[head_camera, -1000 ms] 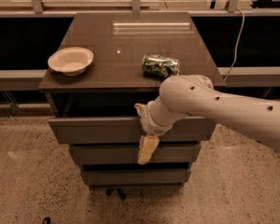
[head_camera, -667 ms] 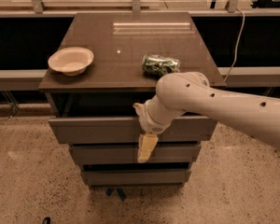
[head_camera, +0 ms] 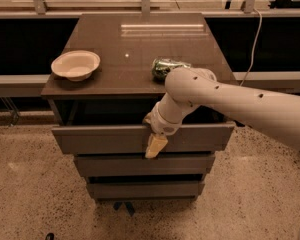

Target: Open top drawer

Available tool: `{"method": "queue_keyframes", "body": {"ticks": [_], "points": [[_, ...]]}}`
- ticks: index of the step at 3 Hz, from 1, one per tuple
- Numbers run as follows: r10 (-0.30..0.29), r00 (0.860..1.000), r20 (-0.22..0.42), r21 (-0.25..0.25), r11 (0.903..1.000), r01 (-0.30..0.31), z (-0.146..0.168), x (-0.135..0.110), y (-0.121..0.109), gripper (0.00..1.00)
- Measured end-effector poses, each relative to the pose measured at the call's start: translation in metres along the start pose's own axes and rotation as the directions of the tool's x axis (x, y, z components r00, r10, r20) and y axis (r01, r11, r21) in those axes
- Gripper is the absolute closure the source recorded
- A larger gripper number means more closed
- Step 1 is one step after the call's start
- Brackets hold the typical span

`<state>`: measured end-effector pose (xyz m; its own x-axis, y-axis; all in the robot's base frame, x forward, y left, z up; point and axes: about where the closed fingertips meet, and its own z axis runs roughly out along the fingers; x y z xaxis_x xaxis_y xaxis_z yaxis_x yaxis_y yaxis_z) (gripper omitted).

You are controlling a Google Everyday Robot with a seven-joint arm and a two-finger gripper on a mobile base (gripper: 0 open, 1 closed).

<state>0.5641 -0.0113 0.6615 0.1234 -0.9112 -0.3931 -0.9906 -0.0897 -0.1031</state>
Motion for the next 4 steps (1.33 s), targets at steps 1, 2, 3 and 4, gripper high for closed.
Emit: {"method": "queue_keyframes", "body": {"ticks": [1,2,3,4], "points": [[0.008,1.0,0.0,-0.019,0.9998,-0.008,0.0002,0.0014,-0.0009,0.36],[0.008,1.0,0.0,-0.019,0.9998,-0.008,0.0001,0.0014,-0.0009,0.36],[0.008,1.0,0.0,-0.019,0.9998,-0.008,-0.0021,0.0005,-0.0011,0.45],[0.008,1.0,0.0,-0.019,0.9998,-0.008,-0.0037,-0.0002,-0.0013,0.47]]}}
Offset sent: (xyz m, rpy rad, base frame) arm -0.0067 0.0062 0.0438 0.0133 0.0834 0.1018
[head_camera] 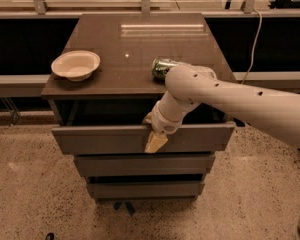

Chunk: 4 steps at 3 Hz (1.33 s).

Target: Open top drawer

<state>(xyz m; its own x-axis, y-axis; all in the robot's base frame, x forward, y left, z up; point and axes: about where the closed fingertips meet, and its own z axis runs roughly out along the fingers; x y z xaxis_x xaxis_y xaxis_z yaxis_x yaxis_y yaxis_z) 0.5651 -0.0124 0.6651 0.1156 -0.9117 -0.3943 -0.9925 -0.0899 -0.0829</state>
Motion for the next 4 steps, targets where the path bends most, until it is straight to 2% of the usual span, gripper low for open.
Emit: {"method": "queue_keyframes", "body": {"ticks": [1,2,3,4], "points": [[0.0,1.0,0.0,0.0,1.0,0.0,-0.0003,-0.0002,0.0,0.28],[0.0,1.0,0.0,0.0,1.0,0.0,-0.0007,-0.0003,0.0,0.04],[0.0,1.0,0.0,0.0,1.0,0.0,-0.0006,-0.0003,0.0,0.0],[0.0,1.0,0.0,-0.001,1.0,0.0,-0.0005,-0.0003,0.0,0.0]]}}
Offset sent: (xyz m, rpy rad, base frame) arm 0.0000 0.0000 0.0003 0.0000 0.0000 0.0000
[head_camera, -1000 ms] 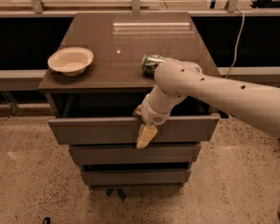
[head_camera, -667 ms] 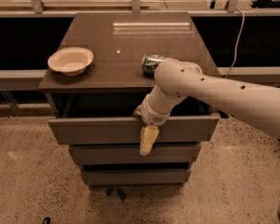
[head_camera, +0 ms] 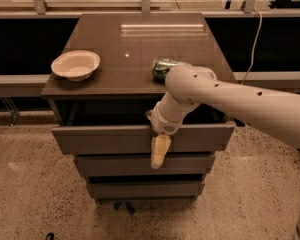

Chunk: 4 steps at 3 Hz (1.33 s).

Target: Open top drawer

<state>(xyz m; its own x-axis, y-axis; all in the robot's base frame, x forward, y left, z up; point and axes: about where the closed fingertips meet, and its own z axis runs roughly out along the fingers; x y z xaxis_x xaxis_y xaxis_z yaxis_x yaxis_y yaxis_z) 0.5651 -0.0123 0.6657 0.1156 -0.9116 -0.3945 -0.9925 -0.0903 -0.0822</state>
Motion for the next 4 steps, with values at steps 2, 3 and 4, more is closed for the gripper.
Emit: {"method": "queue_keyframes", "body": {"ticks": [2,3,4], "points": [[0.005,0.999,0.047,-0.101,0.9949,0.0,0.009,0.001,0.0,0.41],[0.0,0.997,0.075,-0.147,0.9891,0.011,0.005,-0.005,0.004,0.53],[-0.019,0.993,0.118,-0.205,0.9778,0.043,-0.005,-0.015,0.013,0.51]]}}
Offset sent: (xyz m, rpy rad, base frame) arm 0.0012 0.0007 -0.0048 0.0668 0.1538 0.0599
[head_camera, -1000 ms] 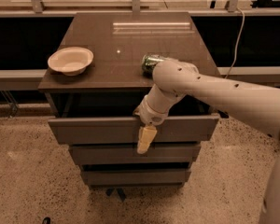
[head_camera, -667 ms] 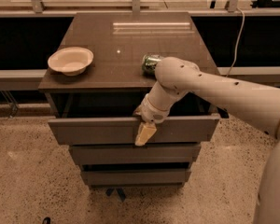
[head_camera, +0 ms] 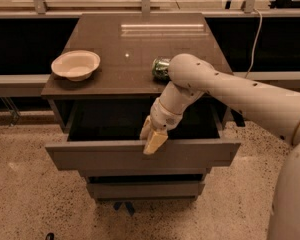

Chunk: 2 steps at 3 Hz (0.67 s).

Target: Open top drawer

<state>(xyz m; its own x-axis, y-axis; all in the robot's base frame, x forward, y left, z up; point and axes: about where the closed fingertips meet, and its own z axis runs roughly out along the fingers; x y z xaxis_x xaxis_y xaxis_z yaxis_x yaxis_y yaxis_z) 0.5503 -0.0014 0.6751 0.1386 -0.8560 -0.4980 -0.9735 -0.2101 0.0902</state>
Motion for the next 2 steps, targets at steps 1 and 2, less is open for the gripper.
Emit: {"method": "queue_keyframes", "body": {"ticks": [1,2], "points": [[-0.043,0.998,0.047,-0.072,0.9963,0.047,-0.0122,-0.0181,0.0198,0.4],[-0.043,0.998,0.046,-0.082,0.9956,0.047,-0.0092,-0.0179,0.0213,0.14]]}}
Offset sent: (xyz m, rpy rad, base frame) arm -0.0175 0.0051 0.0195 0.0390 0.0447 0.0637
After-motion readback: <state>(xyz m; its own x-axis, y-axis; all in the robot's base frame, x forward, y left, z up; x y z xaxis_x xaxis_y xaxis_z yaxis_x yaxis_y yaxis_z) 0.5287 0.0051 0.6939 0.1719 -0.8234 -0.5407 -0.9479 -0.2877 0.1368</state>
